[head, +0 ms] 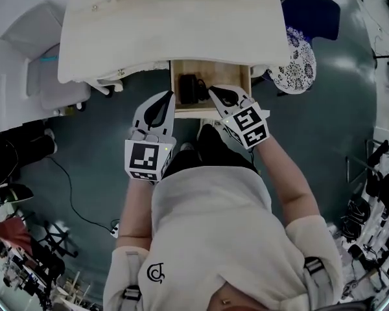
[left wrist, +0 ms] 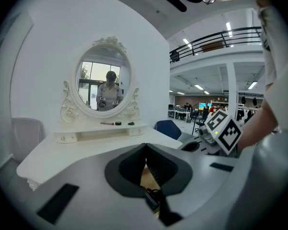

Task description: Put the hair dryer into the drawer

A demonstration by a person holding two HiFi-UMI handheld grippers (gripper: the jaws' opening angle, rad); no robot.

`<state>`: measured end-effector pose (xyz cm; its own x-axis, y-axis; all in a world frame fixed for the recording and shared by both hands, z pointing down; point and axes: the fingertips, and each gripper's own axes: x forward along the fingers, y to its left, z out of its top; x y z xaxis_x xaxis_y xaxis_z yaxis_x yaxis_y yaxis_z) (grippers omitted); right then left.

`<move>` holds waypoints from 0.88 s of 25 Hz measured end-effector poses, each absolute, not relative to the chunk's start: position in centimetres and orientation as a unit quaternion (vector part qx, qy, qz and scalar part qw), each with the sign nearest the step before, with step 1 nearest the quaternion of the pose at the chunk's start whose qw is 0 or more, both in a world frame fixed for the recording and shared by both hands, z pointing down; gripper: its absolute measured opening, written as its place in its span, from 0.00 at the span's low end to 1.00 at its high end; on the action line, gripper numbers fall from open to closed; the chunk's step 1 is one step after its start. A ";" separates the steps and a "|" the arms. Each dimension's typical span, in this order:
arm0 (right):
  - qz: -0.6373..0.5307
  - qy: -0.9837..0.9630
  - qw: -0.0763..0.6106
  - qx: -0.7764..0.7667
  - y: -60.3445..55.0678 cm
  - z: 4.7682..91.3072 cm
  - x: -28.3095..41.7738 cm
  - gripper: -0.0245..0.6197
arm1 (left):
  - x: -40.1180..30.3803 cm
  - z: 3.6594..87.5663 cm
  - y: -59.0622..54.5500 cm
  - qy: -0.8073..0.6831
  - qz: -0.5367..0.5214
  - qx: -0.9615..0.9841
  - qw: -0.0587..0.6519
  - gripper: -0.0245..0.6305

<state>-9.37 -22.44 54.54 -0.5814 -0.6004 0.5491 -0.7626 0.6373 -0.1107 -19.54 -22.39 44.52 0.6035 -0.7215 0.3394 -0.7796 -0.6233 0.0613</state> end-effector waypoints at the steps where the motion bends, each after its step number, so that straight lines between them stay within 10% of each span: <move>1: 0.166 -0.873 0.216 0.405 -22.5 52.9 -9.2 0.05 | -19.6 44.0 -22.4 -0.420 0.138 0.892 0.097 0.06; 22: -0.029 -0.867 0.020 0.498 -23.3 31.6 -5.1 0.05 | -19.6 32.0 -24.1 -0.415 0.053 0.908 -0.011 0.06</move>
